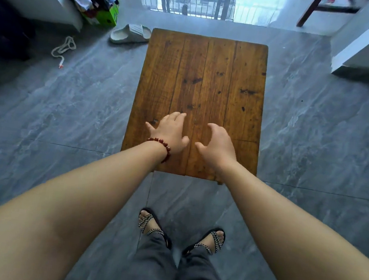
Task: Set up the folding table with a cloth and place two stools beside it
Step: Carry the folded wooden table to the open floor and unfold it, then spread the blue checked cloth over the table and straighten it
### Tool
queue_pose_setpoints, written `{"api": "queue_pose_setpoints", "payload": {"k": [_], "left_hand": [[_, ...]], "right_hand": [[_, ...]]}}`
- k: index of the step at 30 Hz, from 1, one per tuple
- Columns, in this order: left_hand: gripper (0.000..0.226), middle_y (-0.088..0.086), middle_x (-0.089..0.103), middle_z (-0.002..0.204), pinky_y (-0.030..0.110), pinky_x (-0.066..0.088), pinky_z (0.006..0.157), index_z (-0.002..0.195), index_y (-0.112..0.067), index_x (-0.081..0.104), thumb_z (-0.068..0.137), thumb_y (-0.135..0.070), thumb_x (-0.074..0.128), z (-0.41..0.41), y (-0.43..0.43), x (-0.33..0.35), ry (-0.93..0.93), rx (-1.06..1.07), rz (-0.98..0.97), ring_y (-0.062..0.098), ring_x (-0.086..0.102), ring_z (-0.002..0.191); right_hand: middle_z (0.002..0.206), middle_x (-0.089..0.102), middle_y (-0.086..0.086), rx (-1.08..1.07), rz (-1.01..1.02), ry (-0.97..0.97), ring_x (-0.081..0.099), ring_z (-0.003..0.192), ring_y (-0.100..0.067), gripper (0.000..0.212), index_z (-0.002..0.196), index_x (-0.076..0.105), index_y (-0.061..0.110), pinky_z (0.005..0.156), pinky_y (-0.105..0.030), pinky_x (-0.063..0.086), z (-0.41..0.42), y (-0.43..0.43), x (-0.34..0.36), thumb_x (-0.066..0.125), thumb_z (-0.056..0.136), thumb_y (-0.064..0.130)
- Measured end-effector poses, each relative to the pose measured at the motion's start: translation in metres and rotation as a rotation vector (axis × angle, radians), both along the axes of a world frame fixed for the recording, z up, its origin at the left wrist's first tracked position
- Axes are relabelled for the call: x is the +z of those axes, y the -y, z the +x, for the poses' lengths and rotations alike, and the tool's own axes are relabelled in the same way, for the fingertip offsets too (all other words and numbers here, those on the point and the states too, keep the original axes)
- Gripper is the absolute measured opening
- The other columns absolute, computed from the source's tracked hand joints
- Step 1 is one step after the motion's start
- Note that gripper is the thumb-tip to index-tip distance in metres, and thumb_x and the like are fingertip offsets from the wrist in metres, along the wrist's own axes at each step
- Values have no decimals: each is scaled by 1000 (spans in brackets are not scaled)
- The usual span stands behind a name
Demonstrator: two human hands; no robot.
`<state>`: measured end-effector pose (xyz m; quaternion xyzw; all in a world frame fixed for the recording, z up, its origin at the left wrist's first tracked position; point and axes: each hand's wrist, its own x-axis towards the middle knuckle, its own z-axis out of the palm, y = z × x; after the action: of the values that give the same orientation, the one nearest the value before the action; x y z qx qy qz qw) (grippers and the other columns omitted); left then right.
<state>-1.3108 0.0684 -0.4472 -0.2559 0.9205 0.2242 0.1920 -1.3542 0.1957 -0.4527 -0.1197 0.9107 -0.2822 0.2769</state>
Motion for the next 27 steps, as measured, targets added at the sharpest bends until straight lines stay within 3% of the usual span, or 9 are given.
{"api": "queue_pose_setpoints", "payload": {"k": [3, 9, 11, 14, 18, 22, 27], "left_hand": [[66, 0, 28, 151, 67, 14, 107, 145, -22, 25, 87, -30, 57, 0, 1, 39, -77, 144, 107, 23, 27, 139], [60, 4, 41, 144, 43, 35, 108, 141, -17, 34, 87, -23, 61, 5, -8, 121, -273, 214, 223, 21, 40, 131], [53, 3, 47, 138, 26, 41, 95, 137, -17, 40, 87, -19, 61, 6, -11, 151, -350, 269, 304, 19, 46, 124], [44, -1, 53, 129, 14, 41, 75, 129, -19, 47, 87, -15, 60, 14, -19, 192, -447, 343, 430, 10, 51, 111], [39, 0, 54, 128, 8, 41, 70, 126, -18, 50, 89, -14, 60, 31, -30, 236, -540, 315, 517, 9, 50, 110], [37, -1, 55, 126, 12, 43, 78, 125, -18, 51, 89, -16, 61, 45, -30, 279, -601, 275, 560, 11, 52, 112], [42, -9, 56, 117, 9, 44, 76, 122, -20, 54, 83, -16, 68, 59, -16, 330, -634, 150, 577, 5, 54, 104]], "right_hand": [[137, 49, -4, -280, -163, 148, 51, 120, -21, 63, 137, 43, 17, 83, -27, 45, -2, 1, 31, 70, 82, 33], [126, 57, 0, -268, -385, 116, 55, 108, -14, 52, 126, 52, 20, 76, -21, 47, -4, -10, 106, 73, 80, 33], [117, 59, 3, -263, -421, 83, 55, 97, -8, 46, 120, 55, 20, 66, -14, 44, -7, -16, 132, 73, 80, 32], [103, 59, 10, -224, -470, 36, 55, 87, -3, 37, 110, 57, 23, 60, -9, 40, -4, -23, 170, 74, 79, 34], [94, 57, 18, -182, -582, -31, 58, 82, 1, 30, 103, 56, 28, 55, -4, 45, 10, -28, 220, 74, 79, 31], [94, 61, 17, -240, -732, -60, 62, 85, -2, 24, 103, 60, 24, 59, -8, 50, 29, -27, 268, 72, 82, 24], [99, 67, 8, -268, -805, -130, 65, 91, -7, 21, 102, 63, 21, 78, -27, 58, 50, -22, 322, 71, 83, 20]]}}
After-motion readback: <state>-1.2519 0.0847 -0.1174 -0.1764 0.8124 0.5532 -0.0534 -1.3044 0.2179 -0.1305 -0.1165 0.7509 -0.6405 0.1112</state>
